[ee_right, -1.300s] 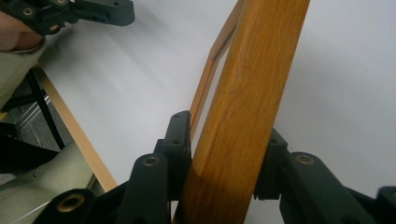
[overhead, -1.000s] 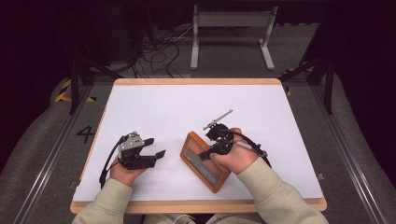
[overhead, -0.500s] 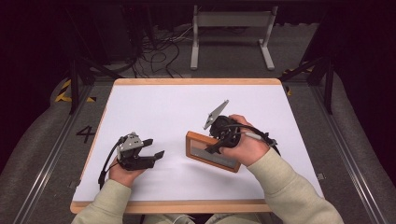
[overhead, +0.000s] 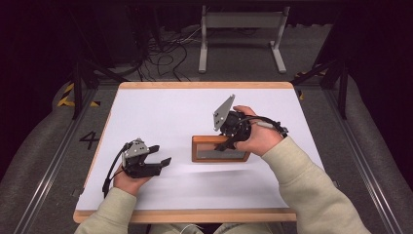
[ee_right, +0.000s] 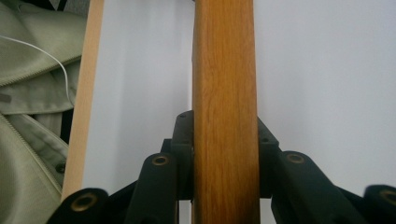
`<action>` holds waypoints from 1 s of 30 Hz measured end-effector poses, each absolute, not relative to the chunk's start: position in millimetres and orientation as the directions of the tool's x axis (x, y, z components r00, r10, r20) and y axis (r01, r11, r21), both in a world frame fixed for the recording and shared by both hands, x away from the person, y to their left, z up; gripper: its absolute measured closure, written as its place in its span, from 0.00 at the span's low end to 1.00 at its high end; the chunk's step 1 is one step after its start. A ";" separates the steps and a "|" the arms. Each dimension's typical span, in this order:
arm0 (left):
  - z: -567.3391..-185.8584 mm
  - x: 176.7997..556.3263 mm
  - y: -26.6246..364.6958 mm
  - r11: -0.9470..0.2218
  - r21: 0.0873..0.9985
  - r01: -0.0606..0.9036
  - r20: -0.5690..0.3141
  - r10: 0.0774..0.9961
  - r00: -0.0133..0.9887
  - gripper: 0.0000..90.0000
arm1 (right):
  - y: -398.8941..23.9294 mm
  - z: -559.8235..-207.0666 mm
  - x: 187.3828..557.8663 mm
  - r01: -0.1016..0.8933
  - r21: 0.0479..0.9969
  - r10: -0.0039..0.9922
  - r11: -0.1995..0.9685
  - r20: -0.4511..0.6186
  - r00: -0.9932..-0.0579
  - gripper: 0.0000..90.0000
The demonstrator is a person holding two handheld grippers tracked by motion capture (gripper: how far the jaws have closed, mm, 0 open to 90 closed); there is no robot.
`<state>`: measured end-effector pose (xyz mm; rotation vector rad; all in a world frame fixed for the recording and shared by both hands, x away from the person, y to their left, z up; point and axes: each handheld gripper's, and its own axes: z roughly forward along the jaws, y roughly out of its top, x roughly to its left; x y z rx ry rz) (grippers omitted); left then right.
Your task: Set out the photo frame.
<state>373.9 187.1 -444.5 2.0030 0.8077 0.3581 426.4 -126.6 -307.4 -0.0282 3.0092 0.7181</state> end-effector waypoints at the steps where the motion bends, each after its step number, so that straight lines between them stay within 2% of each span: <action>1: -444.3 373.8 187.2 -0.365 0.841 0.399 -0.064 0.666 0.743 0.35 | -126.5 -309.0 429.4 -0.028 0.447 -0.009 0.894 -0.044 -0.999 0.79; 16: -445.3 374.8 187.6 -0.363 0.840 0.403 -0.067 0.667 0.742 0.35 | -125.1 -348.3 465.3 0.018 0.382 0.011 0.924 0.022 -1.000 0.79; 30: -445.8 375.1 186.2 -0.370 0.836 0.404 -0.068 0.662 0.747 0.35 | -128.7 -354.8 473.2 0.065 0.421 0.048 0.905 0.050 -0.998 0.78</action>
